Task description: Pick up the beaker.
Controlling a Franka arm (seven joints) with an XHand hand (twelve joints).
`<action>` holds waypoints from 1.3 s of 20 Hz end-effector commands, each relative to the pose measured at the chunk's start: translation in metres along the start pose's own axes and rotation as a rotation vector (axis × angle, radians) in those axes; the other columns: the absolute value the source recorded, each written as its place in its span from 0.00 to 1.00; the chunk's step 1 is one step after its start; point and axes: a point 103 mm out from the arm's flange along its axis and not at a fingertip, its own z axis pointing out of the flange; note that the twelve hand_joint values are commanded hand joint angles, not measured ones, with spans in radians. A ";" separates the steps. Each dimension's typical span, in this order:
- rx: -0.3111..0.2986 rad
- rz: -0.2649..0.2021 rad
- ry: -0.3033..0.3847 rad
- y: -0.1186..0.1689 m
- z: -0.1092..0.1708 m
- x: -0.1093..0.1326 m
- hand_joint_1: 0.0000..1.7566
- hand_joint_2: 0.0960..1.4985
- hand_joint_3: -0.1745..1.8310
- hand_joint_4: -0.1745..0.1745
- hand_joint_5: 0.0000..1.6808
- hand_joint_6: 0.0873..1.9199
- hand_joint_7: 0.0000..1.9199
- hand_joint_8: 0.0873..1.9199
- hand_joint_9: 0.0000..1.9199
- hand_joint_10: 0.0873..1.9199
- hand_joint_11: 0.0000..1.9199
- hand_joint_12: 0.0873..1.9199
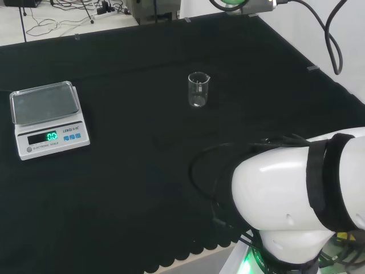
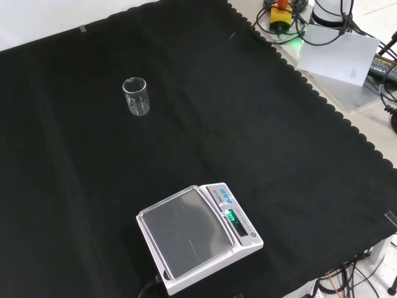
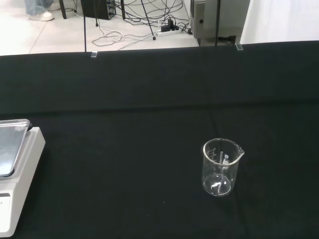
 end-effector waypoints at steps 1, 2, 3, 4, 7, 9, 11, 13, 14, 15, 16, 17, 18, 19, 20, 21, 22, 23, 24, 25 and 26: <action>-0.008 0.000 -0.007 0.000 0.000 0.000 0.32 0.44 0.22 0.49 0.06 0.00 0.01 0.31 0.04 0.42 0.00 0.60; -0.006 -0.001 -0.007 0.000 0.000 0.000 0.31 0.45 0.22 0.48 0.06 0.00 0.01 0.31 0.04 0.42 0.00 0.57; -0.003 -0.003 -0.007 0.001 0.001 0.000 0.31 0.45 0.22 0.48 0.07 0.00 0.02 0.31 0.03 0.42 0.00 0.56; 0.000 -0.004 -0.007 0.002 0.002 -0.001 0.31 0.45 0.22 0.48 0.07 0.00 0.02 0.31 0.03 0.42 0.00 0.55; 0.002 -0.004 -0.007 0.003 0.004 0.000 0.31 0.46 0.22 0.48 0.07 0.00 0.02 0.32 0.03 0.42 0.00 0.54; 0.004 -0.002 -0.005 0.003 0.005 0.000 0.31 0.46 0.22 0.48 0.07 0.00 0.02 0.32 0.03 0.42 0.00 0.54; 0.008 0.002 -0.003 0.004 0.006 -0.001 0.31 0.46 0.22 0.48 0.07 0.00 0.02 0.32 0.03 0.42 0.00 0.54; 0.014 0.006 0.001 0.009 0.010 -0.003 0.31 0.46 0.22 0.48 0.07 0.00 0.02 0.32 0.03 0.42 0.00 0.54; 0.018 0.011 0.004 0.015 0.015 -0.006 0.31 0.46 0.22 0.48 0.07 0.00 0.02 0.32 0.03 0.42 0.00 0.54; 0.023 0.016 0.007 0.021 0.020 -0.008 0.31 0.46 0.22 0.48 0.07 0.00 0.02 0.32 0.03 0.42 0.00 0.54; 0.030 0.018 0.011 0.026 0.026 -0.010 0.31 0.46 0.22 0.48 0.07 0.00 0.02 0.32 0.03 0.42 0.00 0.54; 0.033 0.021 0.013 0.031 0.031 -0.012 0.31 0.46 0.22 0.48 0.07 0.00 0.02 0.32 0.03 0.42 0.00 0.54; 0.035 0.024 0.011 0.035 0.036 -0.013 0.31 0.46 0.22 0.48 0.07 0.00 0.02 0.32 0.03 0.42 0.00 0.54; 0.035 0.028 0.009 0.039 0.041 -0.014 0.31 0.46 0.22 0.48 0.07 0.00 0.02 0.32 0.03 0.42 0.00 0.54; 0.039 0.034 0.012 0.045 0.047 -0.015 0.31 0.46 0.21 0.48 0.07 0.00 0.02 0.32 0.03 0.42 0.00 0.54; 0.045 0.040 0.019 0.051 0.055 -0.018 0.31 0.46 0.21 0.48 0.07 0.00 0.01 0.32 0.03 0.42 0.00 0.54; 0.052 0.046 0.025 0.058 0.064 -0.020 0.31 0.46 0.21 0.48 0.07 0.00 0.01 0.32 0.03 0.42 0.00 0.54; 0.057 0.051 0.031 0.065 0.073 -0.023 0.31 0.46 0.21 0.48 0.07 0.00 0.01 0.32 0.03 0.42 0.00 0.54; 0.059 0.056 0.036 0.070 0.080 -0.025 0.31 0.46 0.21 0.48 0.07 0.00 0.01 0.32 0.03 0.42 0.00 0.54; 0.062 0.060 0.044 0.075 0.087 -0.027 0.31 0.46 0.21 0.48 0.07 0.00 0.01 0.32 0.03 0.42 0.00 0.54; 0.063 0.066 0.052 0.079 0.094 -0.029 0.31 0.46 0.21 0.48 0.07 0.00 0.01 0.32 0.03 0.42 0.00 0.54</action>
